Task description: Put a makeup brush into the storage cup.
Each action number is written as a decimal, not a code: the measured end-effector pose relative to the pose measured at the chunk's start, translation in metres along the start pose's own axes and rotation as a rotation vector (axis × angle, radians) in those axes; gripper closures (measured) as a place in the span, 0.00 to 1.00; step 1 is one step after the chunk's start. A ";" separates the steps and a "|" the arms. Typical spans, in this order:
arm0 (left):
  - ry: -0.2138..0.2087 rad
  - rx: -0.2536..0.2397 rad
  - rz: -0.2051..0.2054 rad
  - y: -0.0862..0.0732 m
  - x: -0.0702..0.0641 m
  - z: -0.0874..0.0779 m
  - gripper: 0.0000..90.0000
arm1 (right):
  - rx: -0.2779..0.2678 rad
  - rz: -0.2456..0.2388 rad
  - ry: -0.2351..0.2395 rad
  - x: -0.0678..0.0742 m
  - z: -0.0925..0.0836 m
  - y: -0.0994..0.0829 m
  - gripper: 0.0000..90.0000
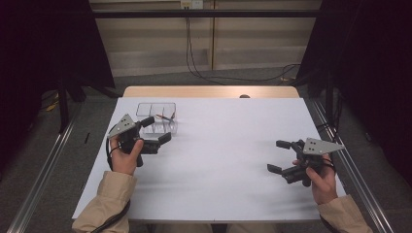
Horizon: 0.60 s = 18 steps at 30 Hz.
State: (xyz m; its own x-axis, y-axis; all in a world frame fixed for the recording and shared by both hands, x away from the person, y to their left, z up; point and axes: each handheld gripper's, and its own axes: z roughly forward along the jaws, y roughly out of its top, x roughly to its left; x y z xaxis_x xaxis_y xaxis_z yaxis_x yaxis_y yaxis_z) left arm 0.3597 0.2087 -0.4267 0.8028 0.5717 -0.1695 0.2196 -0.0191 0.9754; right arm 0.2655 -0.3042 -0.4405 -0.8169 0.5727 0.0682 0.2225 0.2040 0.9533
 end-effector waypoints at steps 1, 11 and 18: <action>-0.003 0.003 0.003 -0.001 0.000 -0.001 0.00 | -0.001 0.000 -0.001 0.000 0.000 0.000 0.05; -0.027 0.000 0.012 -0.002 -0.007 -0.007 0.00 | -0.002 0.002 0.000 0.000 0.000 0.000 0.05; -0.042 -0.006 0.020 -0.003 -0.010 -0.012 0.00 | -0.004 0.003 -0.002 0.000 0.000 0.000 0.05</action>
State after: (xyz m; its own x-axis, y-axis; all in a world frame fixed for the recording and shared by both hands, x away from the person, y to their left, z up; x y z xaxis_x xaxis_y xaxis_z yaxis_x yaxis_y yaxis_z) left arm 0.3447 0.2126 -0.4259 0.8296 0.5364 -0.1553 0.1997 -0.0253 0.9795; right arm 0.2656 -0.3044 -0.4404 -0.8150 0.5752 0.0705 0.2230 0.1992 0.9542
